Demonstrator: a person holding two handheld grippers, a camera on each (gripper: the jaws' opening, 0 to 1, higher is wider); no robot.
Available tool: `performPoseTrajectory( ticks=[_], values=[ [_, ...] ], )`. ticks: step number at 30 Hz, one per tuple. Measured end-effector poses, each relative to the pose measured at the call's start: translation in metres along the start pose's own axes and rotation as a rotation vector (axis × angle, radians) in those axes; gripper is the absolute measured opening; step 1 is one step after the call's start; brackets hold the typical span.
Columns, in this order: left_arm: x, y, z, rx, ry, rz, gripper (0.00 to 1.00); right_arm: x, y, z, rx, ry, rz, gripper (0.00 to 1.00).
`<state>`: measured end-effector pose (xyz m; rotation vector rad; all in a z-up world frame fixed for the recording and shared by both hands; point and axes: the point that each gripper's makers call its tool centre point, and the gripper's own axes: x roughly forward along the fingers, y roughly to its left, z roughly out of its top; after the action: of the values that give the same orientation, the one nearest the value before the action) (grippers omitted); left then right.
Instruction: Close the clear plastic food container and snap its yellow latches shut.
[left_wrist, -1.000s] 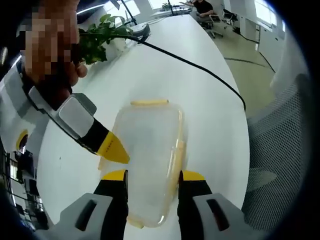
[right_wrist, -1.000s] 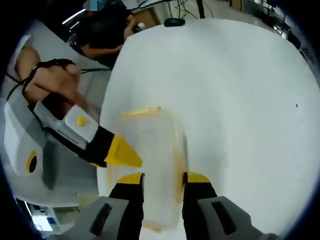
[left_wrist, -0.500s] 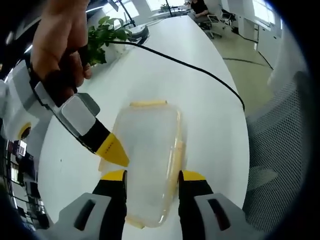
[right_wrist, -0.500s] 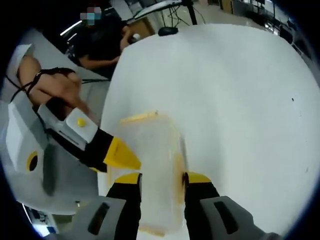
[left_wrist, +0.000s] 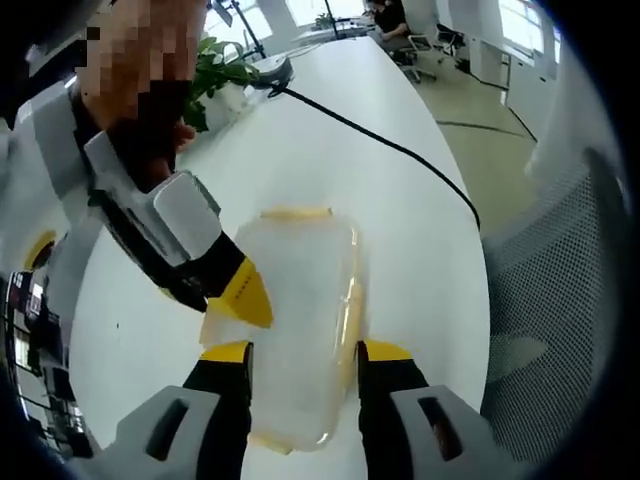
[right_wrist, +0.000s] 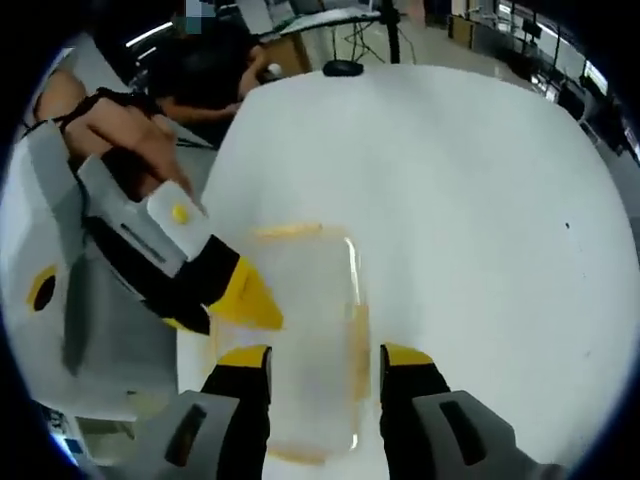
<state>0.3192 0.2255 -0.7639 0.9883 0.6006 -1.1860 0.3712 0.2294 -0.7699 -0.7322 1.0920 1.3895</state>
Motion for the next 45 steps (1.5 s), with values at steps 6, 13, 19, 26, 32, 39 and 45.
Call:
performPoseTrajectory(
  ticks=[6,13,19,26,32,39,45],
  values=[
    [-0.005,0.002,0.001,-0.029,-0.027,-0.02,0.5,-0.012,-0.004,0.0,-0.011,-0.02,-0.057,0.49],
    [-0.01,0.005,-0.006,-0.033,-0.022,-0.044,0.57,-0.016,0.001,-0.005,-0.031,0.0,-0.074,0.52],
    [-0.011,0.009,-0.016,-0.036,-0.003,-0.059,0.63,-0.018,0.007,-0.009,-0.045,0.008,-0.096,0.54],
    [-0.011,0.011,-0.023,-0.018,0.01,-0.076,0.7,-0.02,0.016,-0.018,-0.057,0.03,-0.113,0.58],
    [-0.01,0.017,-0.02,-0.032,-0.013,-0.088,0.74,-0.022,0.019,-0.027,-0.05,0.034,-0.148,0.63],
    [-0.004,0.018,-0.026,-0.023,0.002,-0.11,0.77,-0.021,0.027,-0.037,-0.047,0.037,-0.169,0.68],
    [0.001,0.017,-0.031,-0.009,0.019,-0.13,0.78,-0.017,0.031,-0.042,-0.041,0.031,-0.188,0.7]
  ],
)
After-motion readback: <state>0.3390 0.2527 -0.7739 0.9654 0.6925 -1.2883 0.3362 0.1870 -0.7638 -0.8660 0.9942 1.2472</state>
